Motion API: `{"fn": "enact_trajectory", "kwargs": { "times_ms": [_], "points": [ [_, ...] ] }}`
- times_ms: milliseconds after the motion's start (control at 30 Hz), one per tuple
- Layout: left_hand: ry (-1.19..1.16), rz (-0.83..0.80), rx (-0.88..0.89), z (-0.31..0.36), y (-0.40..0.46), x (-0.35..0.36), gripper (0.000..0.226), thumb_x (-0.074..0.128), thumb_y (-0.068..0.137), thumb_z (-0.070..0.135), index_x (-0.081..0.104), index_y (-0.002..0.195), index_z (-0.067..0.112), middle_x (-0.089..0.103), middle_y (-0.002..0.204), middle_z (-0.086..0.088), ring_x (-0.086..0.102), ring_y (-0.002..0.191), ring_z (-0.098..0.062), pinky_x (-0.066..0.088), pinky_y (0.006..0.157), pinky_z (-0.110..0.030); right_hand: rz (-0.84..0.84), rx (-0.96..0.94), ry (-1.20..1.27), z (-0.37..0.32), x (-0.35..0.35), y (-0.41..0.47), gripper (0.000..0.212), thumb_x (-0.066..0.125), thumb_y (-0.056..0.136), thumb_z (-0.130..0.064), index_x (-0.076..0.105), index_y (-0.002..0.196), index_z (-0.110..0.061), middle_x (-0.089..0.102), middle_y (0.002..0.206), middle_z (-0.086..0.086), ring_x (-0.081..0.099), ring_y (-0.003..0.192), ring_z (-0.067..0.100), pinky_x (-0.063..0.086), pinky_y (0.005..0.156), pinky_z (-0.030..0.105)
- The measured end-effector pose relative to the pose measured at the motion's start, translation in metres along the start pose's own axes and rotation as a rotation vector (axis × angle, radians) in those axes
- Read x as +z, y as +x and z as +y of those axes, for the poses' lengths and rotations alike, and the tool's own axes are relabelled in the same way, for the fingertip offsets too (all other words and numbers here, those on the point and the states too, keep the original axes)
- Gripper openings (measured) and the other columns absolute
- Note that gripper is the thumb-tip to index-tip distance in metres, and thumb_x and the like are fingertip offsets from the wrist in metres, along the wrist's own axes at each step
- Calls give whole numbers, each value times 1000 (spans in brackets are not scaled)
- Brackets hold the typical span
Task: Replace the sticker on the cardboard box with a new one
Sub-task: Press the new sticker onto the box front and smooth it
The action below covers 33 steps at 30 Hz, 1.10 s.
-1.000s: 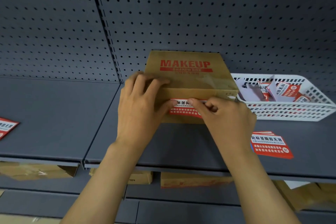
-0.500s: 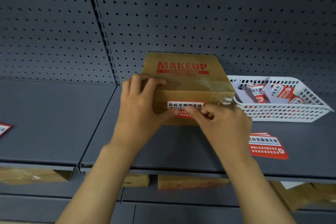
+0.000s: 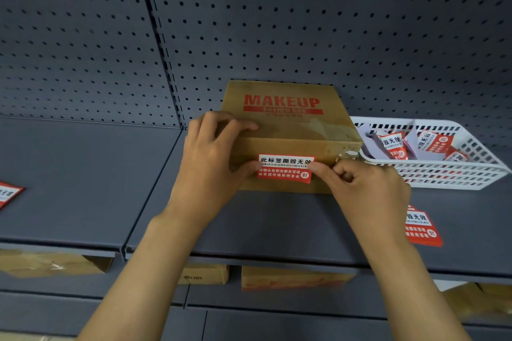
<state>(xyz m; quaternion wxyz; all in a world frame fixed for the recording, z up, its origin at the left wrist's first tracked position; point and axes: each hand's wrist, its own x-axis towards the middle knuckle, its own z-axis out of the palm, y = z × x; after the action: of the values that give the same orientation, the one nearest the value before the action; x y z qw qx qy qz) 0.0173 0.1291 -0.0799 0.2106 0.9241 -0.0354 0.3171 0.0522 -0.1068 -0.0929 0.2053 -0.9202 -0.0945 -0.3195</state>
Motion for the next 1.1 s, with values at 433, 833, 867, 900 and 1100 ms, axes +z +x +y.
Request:
{"fn": "enact_trajectory", "kwargs": {
  "times_ms": [433,833,867,900,1100],
  "points": [
    [64,50,-45,12,-5,11,74,85,66,54,57,126,22,50,127,-7,46,120,-31,47,98,-44,-35,-56,19,-33,15,-3,57,67,74,-71,67,55,-17,61,45,5,60,48,32,31,53,26],
    [66,-33,4,2,-3,1,85,94,55,40,55,129,25,49,130,-6,45,120,-30,46,98,-45,-59,-36,41,-3,2,-7,58,62,79,-69,64,54,-17,59,44,4,56,45,30,34,50,27],
    [75,-30,-4,4,-4,2,88,94,52,43,55,129,25,49,130,-7,45,121,-31,46,97,-45,-69,-47,39,-7,2,-9,59,62,79,-70,65,54,-17,59,44,3,57,44,29,34,50,27],
    [85,-22,-16,6,-4,4,90,93,51,48,55,129,25,49,130,-7,45,121,-32,46,97,-45,-77,-59,33,-11,4,-10,59,62,79,-70,65,54,-17,60,44,2,58,45,28,33,49,26],
    [112,35,-59,15,-5,11,87,91,52,52,54,126,24,51,129,-7,47,121,-32,46,95,-45,-119,-77,4,-28,17,-14,59,65,77,-70,60,51,-17,59,45,3,57,46,29,29,50,25]
  ]
}}
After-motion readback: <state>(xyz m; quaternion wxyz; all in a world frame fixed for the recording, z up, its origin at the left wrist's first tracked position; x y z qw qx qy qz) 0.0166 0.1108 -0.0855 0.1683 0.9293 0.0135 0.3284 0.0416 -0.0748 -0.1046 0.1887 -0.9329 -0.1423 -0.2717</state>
